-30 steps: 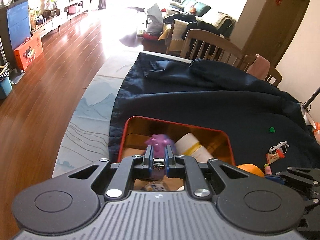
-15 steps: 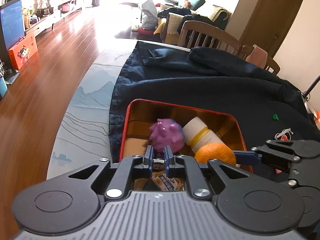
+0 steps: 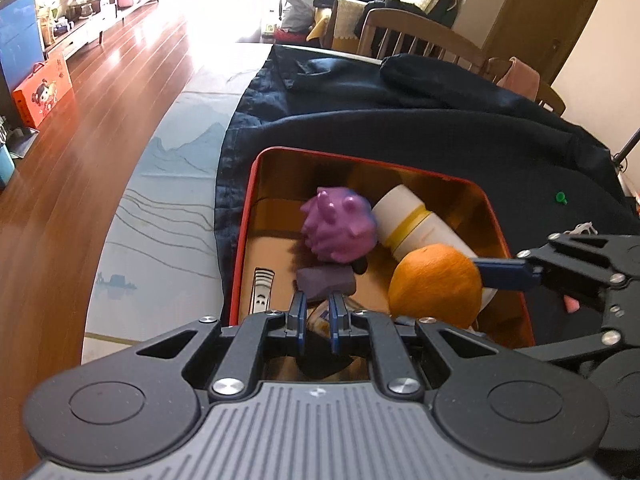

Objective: Organize rigid objects
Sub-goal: 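Carry the silver clipper and orange with both tools over the red tin box, then open the left tool to drop the clipper while the right tool releases the orange, then move both tools back over the remaining items on the cloth, then move the left tool around the pink lipstick while the right tool approaches the green pawn, then close the left tool on the pink lipstick while the right tool grasps the green pawn, then carry the lipstick and green pawn with both tools over the red tin box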

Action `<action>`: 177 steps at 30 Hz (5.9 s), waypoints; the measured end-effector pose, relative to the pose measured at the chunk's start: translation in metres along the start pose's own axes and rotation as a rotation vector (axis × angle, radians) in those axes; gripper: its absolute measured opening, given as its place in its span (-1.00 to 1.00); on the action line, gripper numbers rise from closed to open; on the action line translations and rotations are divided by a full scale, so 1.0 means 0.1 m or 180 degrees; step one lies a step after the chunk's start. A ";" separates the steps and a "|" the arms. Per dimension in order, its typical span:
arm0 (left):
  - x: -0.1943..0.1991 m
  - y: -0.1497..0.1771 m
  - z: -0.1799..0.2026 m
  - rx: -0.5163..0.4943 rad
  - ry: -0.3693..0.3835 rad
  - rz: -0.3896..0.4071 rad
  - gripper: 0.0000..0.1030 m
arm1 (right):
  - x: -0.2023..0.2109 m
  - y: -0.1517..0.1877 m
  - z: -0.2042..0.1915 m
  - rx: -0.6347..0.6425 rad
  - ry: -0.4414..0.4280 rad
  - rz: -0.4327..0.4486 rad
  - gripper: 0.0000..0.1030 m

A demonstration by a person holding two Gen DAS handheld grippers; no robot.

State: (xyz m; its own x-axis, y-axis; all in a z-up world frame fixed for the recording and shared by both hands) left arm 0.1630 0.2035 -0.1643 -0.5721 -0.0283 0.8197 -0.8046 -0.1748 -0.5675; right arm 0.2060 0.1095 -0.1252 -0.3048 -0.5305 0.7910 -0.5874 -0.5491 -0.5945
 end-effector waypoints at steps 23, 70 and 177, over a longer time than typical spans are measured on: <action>0.45 -0.08 0.40 -0.0141 0.0012 0.0257 -0.77 | 0.76 0.16 0.34 -0.0469 -0.0066 0.0269 0.25; 0.22 -0.58 2.45 -0.0409 0.0054 0.0483 0.62 | 1.84 0.48 2.97 -0.0890 0.0363 0.0862 0.99; 0.36 -0.37 1.93 -0.0211 0.0064 0.0215 -0.70 | 1.65 0.47 1.90 -0.1053 -0.0270 0.0413 -0.58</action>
State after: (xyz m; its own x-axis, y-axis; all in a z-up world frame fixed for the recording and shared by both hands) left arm 0.2031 0.0192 -0.0992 -0.6280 -0.0179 0.7780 -0.7723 -0.1078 -0.6260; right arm 0.2709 -0.1270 -0.0498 -0.3375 -0.6414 0.6890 -0.7629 -0.2424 -0.5993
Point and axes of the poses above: each gripper's, at about its wrist camera, not at the fingertips, and x roughly against the way its jaws point, z to its right, y to its underside, the point moved 7 cm from there along -x, roughly the way its jaws point, and after that the axes turned 11 degrees about -x, right-handed, at the moved point
